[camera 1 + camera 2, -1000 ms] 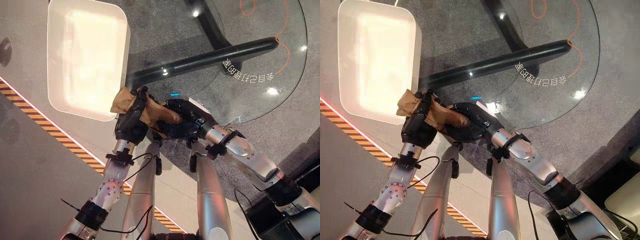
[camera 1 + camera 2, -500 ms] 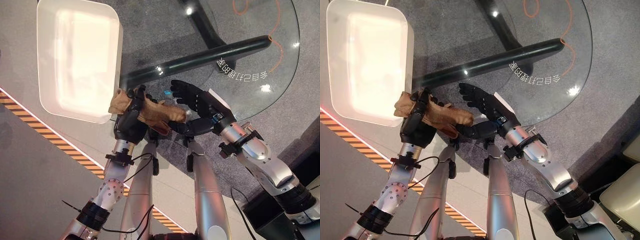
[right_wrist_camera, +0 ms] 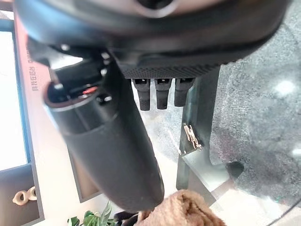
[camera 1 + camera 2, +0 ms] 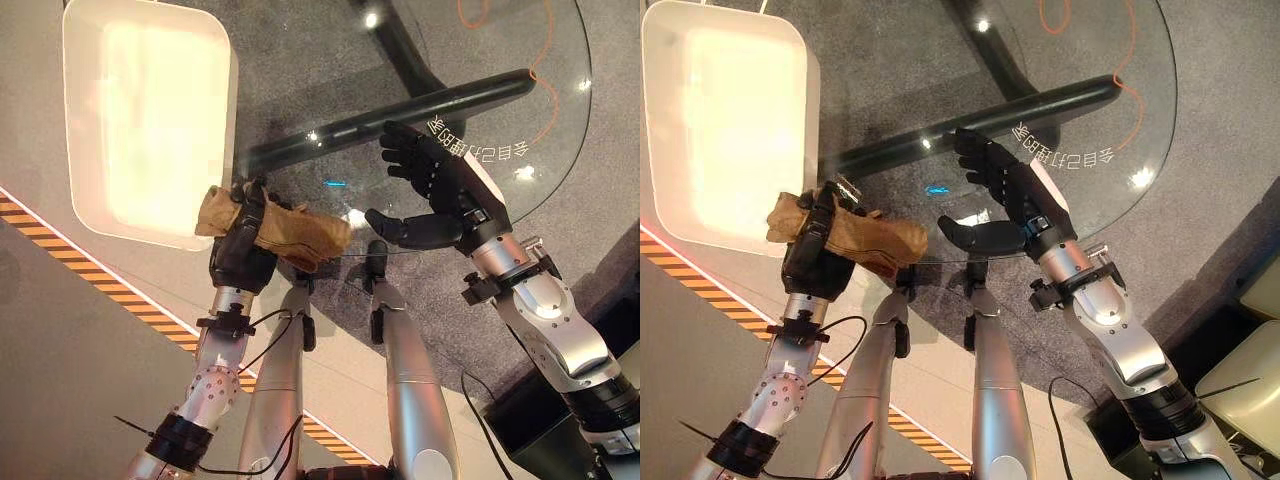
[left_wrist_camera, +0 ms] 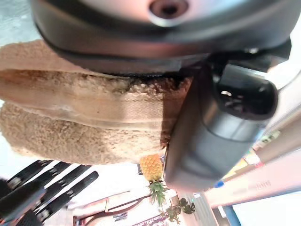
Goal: Wipe the table with a cloth and put it in the basket.
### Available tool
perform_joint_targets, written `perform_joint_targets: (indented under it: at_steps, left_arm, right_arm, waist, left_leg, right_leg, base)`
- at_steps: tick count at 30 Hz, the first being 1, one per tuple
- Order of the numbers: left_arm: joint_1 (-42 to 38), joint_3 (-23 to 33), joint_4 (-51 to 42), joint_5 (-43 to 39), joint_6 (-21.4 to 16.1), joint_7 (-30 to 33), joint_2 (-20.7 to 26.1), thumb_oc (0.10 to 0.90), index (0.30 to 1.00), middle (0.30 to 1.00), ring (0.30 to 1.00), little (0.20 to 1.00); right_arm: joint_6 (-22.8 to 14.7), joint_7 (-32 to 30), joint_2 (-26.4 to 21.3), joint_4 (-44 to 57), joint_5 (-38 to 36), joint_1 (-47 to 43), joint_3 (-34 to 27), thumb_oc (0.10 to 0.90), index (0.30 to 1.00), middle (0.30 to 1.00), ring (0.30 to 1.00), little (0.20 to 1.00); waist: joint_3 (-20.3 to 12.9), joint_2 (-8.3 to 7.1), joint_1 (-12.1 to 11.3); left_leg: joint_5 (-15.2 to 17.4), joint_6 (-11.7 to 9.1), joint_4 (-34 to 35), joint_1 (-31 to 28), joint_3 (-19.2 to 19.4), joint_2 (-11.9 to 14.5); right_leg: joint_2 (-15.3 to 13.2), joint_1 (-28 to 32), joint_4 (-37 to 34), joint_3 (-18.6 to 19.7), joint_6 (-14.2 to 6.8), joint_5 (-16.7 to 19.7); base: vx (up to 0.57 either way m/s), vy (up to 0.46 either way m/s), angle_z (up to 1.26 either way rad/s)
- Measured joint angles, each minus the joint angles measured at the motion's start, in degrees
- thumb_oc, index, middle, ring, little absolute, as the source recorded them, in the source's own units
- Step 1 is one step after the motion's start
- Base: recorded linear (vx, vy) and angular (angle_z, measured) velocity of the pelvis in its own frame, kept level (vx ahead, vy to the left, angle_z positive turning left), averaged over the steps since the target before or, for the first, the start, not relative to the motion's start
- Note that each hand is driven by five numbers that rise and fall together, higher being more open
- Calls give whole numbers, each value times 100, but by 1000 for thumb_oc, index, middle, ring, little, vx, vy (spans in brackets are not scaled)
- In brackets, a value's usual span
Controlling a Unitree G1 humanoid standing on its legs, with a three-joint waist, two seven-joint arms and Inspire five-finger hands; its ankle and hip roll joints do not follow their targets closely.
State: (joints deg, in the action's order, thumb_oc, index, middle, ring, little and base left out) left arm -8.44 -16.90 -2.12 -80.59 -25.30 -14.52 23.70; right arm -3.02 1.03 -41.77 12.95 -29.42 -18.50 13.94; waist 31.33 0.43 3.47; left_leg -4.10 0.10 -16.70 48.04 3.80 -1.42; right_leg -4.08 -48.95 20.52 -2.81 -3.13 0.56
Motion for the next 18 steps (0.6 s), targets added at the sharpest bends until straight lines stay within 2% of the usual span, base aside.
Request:
perform_joint_targets:
  at_steps: [3, 7, 8, 9, 12, 15, 18]
  left_arm:
    - [3, 282, -125, 608, -439, 337, 182, 100, 300, 300, 300, 200]
    - [22, 1012, -400, 2069, -779, 1458, 489, 100, 300, 300, 300, 200]
    - [39, 1135, -450, 2353, -776, 1664, 530, 100, 300, 300, 300, 200]
    - [103, 1369, -560, 2972, -779, 2178, 651, 100, 300, 300, 300, 200]
    - [137, 1591, -588, 4158, -729, 3120, 747, 100, 300, 300, 300, 200]
    - [189, 1613, -560, 5564, -374, 4103, 892, 100, 300, 300, 300, 200]
    - [218, 1611, -387, 6381, -87, 4618, 919, 100, 300, 300, 300, 200]
  right_arm:
    - [139, 13, 158, 0, -12, 151, 0, 800, 900, 900, 900, 900]
    - [500, 144, 251, 1, -50, 460, -16, 800, 900, 900, 900, 900]
    - [532, 166, 301, 1, -50, 527, -36, 800, 900, 900, 900, 900]
    - [642, 241, 391, 3, -50, 657, -54, 800, 900, 900, 900, 900]
    - [889, 439, 391, 2, -32, 815, -38, 800, 900, 900, 900, 900]
    - [1178, 618, 378, -15, 77, 868, 18, 800, 900, 900, 900, 900]
    - [1333, 743, 359, -34, 190, 827, 46, 800, 900, 900, 900, 900]
  waist:
    - [0, -13, -15]
    - [-1, -12, -51]
    - [-1, -12, -57]
    - [-1, -10, -61]
    - [-3, 1, -97]
    - [1, 19, -208]
    - [-2, 60, -271]
  left_leg:
    - [-1, -1, 1, -33, 12, -3]
    - [-2, 0, 68, -163, 29, -6]
    - [-2, 0, 68, -168, 31, -22]
    - [-2, 0, 72, -185, 44, -19]
    - [-1, 0, 75, -205, 74, -12]
    - [0, -2, 76, -209, 130, -1]
    - [1, -3, 81, -204, 179, -21]
  right_leg:
    - [2, 26, 6, 6, 2, 1]
    - [-12, 95, 17, 37, -2, -2]
    - [-13, 97, 18, 45, -1, -3]
    - [-11, 102, 20, 48, -1, -3]
    - [-11, 97, 34, 85, -5, -7]
    - [-6, 57, 72, 169, -4, -11]
    - [-28, -14, 159, 189, -9, -38]
  base:
    - [7, 26, -1]
    - [15, 58, -4]
    - [17, 80, -4]
    - [17, 88, -5]
    - [18, 84, -4]
    - [20, 88, -5]
    - [26, 97, -3]
